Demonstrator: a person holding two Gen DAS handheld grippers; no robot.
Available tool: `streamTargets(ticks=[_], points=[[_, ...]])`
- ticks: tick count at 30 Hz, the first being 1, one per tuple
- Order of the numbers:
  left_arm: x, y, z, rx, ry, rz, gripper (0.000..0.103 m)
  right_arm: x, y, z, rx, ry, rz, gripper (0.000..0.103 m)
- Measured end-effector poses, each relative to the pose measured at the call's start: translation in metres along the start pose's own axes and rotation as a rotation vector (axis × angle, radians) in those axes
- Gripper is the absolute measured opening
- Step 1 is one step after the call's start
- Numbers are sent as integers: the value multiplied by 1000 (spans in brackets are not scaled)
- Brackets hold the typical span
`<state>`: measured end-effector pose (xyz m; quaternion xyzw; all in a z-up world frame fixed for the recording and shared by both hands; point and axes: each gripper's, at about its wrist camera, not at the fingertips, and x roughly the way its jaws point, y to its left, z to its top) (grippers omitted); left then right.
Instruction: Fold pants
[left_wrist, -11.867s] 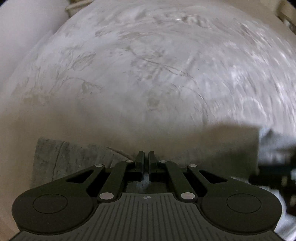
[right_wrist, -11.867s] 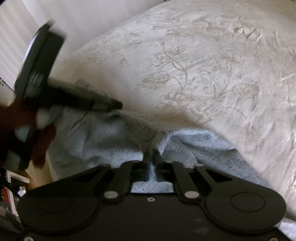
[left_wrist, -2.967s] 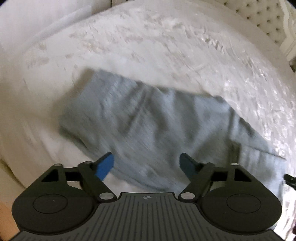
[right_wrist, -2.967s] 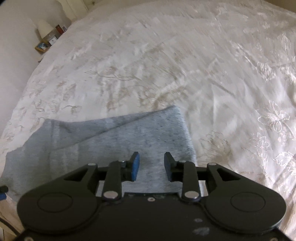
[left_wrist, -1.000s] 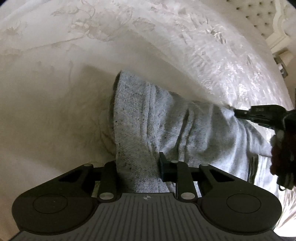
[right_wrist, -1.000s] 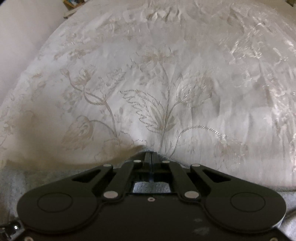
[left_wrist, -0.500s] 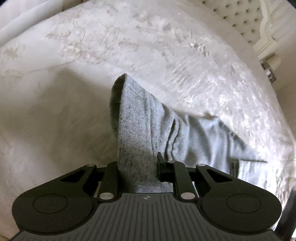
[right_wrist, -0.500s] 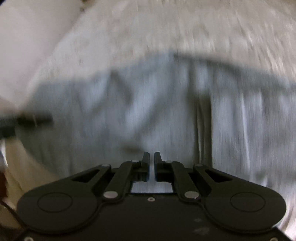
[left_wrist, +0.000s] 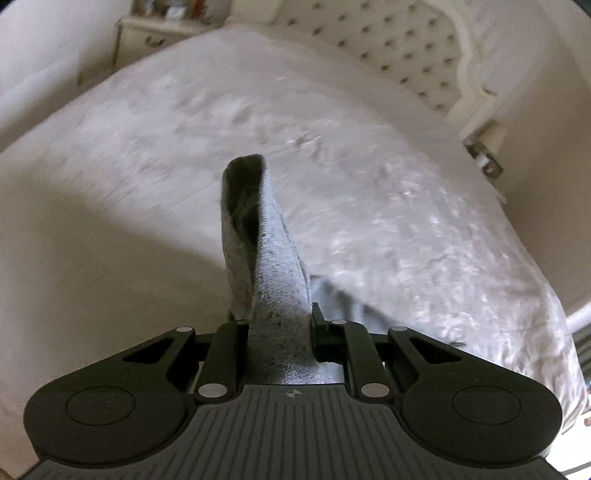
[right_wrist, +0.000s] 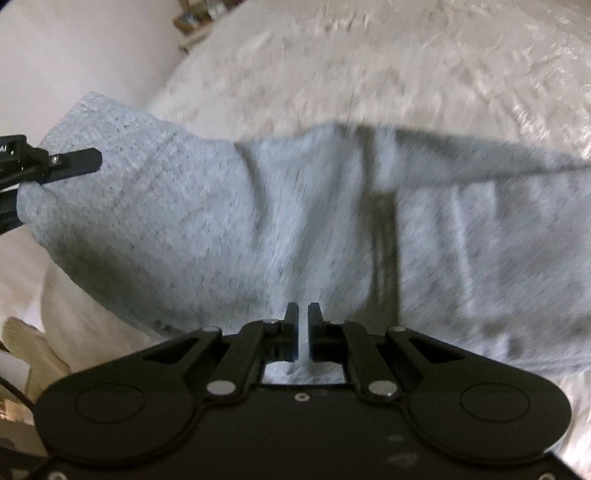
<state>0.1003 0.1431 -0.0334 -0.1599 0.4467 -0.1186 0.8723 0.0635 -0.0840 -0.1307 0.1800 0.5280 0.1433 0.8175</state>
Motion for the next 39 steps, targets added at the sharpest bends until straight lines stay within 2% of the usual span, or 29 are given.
streamTargets(ticks=[5,10,13,17,19,21,24,26,28,30,35,36,39], points=[[16,-82,-6,70,-16,-54,16,-32,-46,6,21,-40,14,7],[69,-163,-30,129,21,-121,16,-66,-117,9,50,-63,-24,7],[117,-205,-54,143,89,-150,17,-87,-164,5,71,-67,-70,7],[176,-240,-86,139,222,-128,26,-117,-224,-5,116,-70,-127,11],[189,-249,-97,129,265,-163,26,-131,-253,-9,141,-74,-148,11],[187,-260,-105,152,270,-172,27,-145,-275,-12,165,-87,-155,13],[169,-268,-111,234,211,-132,28,-155,-293,-9,186,-115,-137,26],[162,-266,-114,254,196,-89,30,-159,-297,-4,180,-140,-109,41],[160,-255,-116,253,197,-12,30,-157,-296,5,159,-155,-73,46],[160,-239,-120,215,200,57,30,-148,-289,16,128,-155,-31,50],[166,-192,-137,99,242,215,30,-122,-269,32,52,-119,17,68],[170,-183,-141,82,259,228,30,-113,-268,36,48,-100,19,70],[178,-166,-147,21,304,196,30,-99,-270,39,47,-46,-8,72]])
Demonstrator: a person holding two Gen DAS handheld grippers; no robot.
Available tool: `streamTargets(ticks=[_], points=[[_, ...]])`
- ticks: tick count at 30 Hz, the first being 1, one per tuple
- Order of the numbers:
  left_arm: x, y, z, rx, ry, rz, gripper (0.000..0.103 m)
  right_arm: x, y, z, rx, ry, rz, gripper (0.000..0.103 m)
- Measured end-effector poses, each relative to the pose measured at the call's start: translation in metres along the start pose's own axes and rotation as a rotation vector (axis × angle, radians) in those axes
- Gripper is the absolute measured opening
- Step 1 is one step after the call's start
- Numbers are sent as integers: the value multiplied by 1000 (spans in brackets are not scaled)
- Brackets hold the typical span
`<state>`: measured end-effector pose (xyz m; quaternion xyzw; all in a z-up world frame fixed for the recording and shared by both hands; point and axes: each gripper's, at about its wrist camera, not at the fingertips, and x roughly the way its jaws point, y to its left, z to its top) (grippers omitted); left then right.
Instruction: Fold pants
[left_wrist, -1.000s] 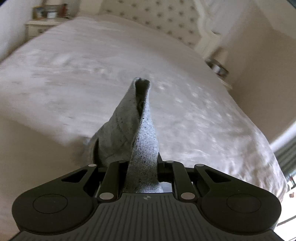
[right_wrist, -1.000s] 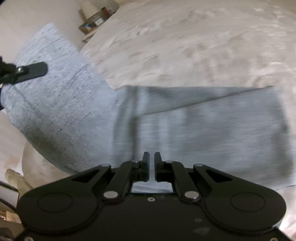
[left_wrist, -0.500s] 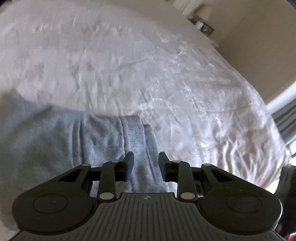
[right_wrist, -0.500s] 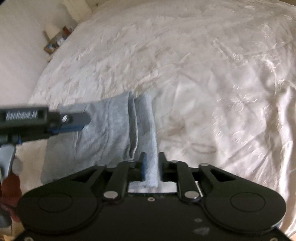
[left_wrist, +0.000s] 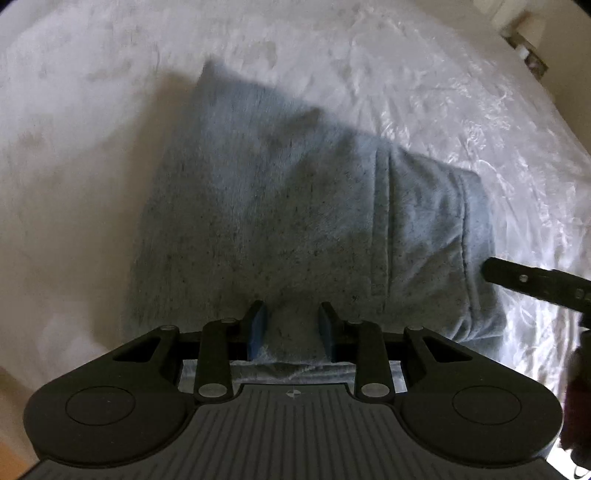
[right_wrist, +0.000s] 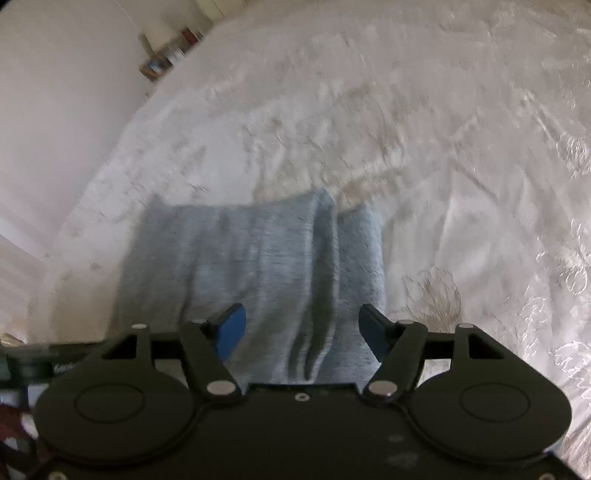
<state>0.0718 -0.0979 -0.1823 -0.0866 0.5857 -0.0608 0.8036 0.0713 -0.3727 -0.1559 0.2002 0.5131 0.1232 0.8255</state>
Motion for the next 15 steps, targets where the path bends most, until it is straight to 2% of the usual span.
streamTargets(ticks=[3,5,8,12,13,14,15], points=[[-3,-3,8,11,3,0,30,12,-4,0,37,29,7,72],[-16,-6,9,20,-38,-15,30,14,-5,0,56,22,18,72],[-31,-8,4,37,-80,-27,30,15,-2,-3,70,-3,31,72],[-40,0,-9,40,-83,-30,30,26,-1,-9,101,10,56,71],[-42,3,-11,34,-84,-29,30,27,2,-10,101,19,63,66],[-45,9,-14,25,-84,-29,30,30,4,-12,99,37,71,54],[-48,13,-17,14,-83,-28,30,34,7,-13,98,62,78,50]])
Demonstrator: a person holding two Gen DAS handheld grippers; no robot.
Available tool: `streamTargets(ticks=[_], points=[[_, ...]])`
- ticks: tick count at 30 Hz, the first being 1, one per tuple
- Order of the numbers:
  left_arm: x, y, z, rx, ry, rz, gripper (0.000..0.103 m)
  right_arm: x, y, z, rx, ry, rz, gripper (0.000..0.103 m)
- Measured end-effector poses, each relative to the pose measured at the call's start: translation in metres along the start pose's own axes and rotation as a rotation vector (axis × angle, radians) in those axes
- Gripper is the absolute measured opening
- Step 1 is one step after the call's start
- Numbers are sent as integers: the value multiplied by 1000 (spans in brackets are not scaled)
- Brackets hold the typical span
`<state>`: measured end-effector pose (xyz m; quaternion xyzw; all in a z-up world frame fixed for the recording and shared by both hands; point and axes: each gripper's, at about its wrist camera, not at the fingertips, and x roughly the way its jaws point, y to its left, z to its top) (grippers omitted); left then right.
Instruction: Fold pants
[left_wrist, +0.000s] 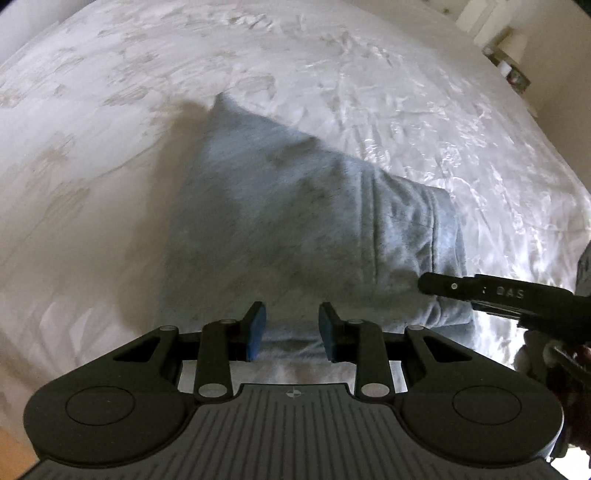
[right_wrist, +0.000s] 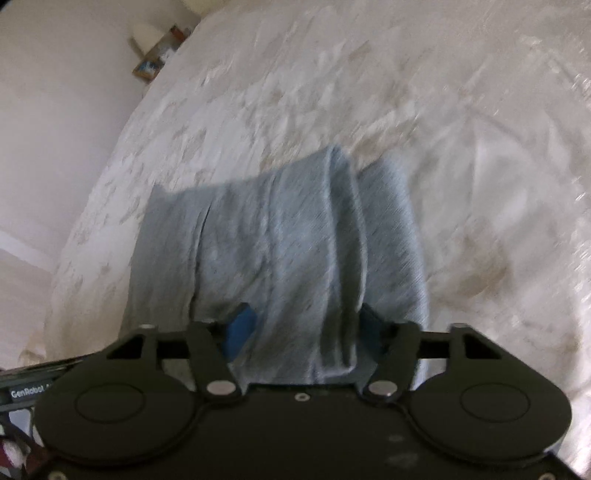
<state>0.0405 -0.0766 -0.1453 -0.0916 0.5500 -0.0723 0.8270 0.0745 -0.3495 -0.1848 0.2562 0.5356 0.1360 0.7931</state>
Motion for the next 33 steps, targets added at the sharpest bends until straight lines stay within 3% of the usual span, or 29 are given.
streamTargets(ticks=[1,2,4,10,13,16,19,23,25,27,30,32,33], points=[[-4,4,-3,-14,-5,5,30,0,3,-2,3,12,-7,43],[-8,9,-6,-28,-11,10,30,0,7,-2,-1,14,-21,29],[-15,18,-11,-58,-18,13,30,-5,19,-1,-47,-4,-49,16],[-31,37,-14,-62,-39,21,30,-56,61,-5,-193,-120,-88,10],[-30,44,-12,-55,-33,20,31,-69,56,-12,-156,-140,-135,9],[-27,47,-7,-48,-22,22,30,-47,35,-17,-109,-92,-218,8],[-28,48,-2,-39,-32,18,30,-34,25,-18,-52,-71,-227,8],[-26,48,2,-18,-36,27,31,-60,46,-16,-126,-150,-209,7],[-22,49,4,-22,-27,28,31,-65,45,-16,-139,-166,-243,7],[-18,48,5,-21,-14,28,31,-49,28,-16,-88,-103,-285,7],[-17,40,9,5,-16,20,31,-35,18,-16,-61,-52,-299,13],[-16,33,12,32,-25,15,31,-42,26,-12,-80,-79,-307,26],[-14,28,14,47,-29,11,31,-49,31,-11,-91,-114,-322,28]])
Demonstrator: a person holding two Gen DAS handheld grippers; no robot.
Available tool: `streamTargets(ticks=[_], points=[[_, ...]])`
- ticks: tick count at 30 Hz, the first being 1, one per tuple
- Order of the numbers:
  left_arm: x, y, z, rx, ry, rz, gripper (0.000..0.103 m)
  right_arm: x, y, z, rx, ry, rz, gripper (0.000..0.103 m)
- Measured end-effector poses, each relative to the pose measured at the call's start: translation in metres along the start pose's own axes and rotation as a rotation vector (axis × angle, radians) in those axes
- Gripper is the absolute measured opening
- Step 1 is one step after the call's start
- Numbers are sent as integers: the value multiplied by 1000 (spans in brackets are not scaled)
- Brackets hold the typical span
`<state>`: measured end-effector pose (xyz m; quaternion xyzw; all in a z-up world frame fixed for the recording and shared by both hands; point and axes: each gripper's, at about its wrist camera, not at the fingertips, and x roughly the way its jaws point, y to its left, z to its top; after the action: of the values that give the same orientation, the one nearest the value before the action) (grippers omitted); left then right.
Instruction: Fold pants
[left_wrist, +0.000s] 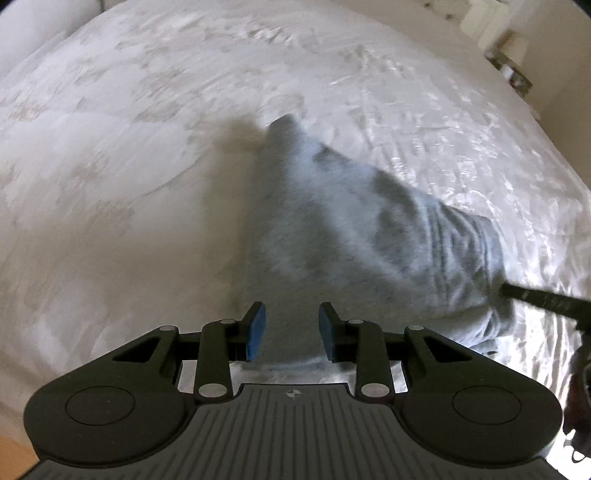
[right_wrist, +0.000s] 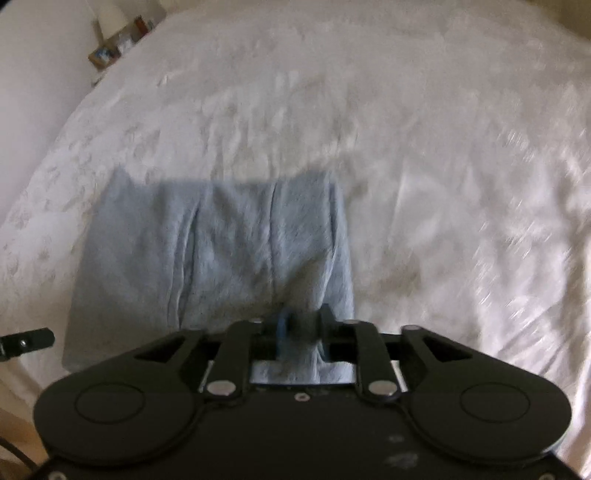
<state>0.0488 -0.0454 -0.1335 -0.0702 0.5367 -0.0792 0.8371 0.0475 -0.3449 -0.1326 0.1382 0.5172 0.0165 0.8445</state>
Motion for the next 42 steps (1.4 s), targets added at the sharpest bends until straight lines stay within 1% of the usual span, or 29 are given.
streamTargets(ticks=[2,3,5,6,7,9,10,11,13,14,16,19,21,22,25,28,31,33,35,36,38,42], points=[[7,-8,4,15,1,-12,31,-18,7,3,-41,-92,-23,29],[11,-11,6,18,8,-19,31,-22,11,5,-64,-119,-13,29],[24,-17,8,29,31,-30,31,-22,18,9,-106,-130,31,27],[32,-17,6,32,53,-28,31,-16,21,10,-125,-107,49,27],[42,-16,2,31,87,-14,31,-8,23,10,-135,-81,43,27],[57,-9,-6,19,157,12,31,13,19,3,-137,-11,-17,27],[59,-4,-8,-1,169,7,31,24,13,0,-119,43,-48,27],[56,0,-9,-21,167,-5,31,30,6,-2,-91,75,-64,28],[47,1,-4,-25,155,-1,31,27,-6,-4,-50,75,-42,28],[40,-1,0,-14,135,8,31,22,-9,-2,-49,67,-39,28],[29,-6,10,14,78,12,31,10,-12,2,-50,22,-44,29],[25,-12,34,29,2,7,32,-6,-8,15,-82,-92,-36,31],[33,-14,52,20,-18,-4,32,-7,1,27,-119,-142,-7,33],[39,-17,60,17,-23,-3,32,-6,5,33,-136,-146,20,36],[62,-22,89,24,-41,13,32,5,23,47,-177,-128,85,37],[88,-20,111,22,-34,48,32,22,34,56,-232,-101,110,38],[113,-3,128,-51,-9,95,32,32,33,55,-239,-62,85,38],[124,10,135,-111,16,108,33,38,28,55,-232,-34,36,40],[133,16,139,-124,38,130,38,43,21,53,-202,-11,26,50],[135,17,140,-112,45,139,39,46,18,52,-187,-2,25,51],[134,19,142,-98,45,131,40,47,12,49,-176,10,27,53],[115,20,137,-87,21,91,40,39,5,46,-149,17,38,54]])
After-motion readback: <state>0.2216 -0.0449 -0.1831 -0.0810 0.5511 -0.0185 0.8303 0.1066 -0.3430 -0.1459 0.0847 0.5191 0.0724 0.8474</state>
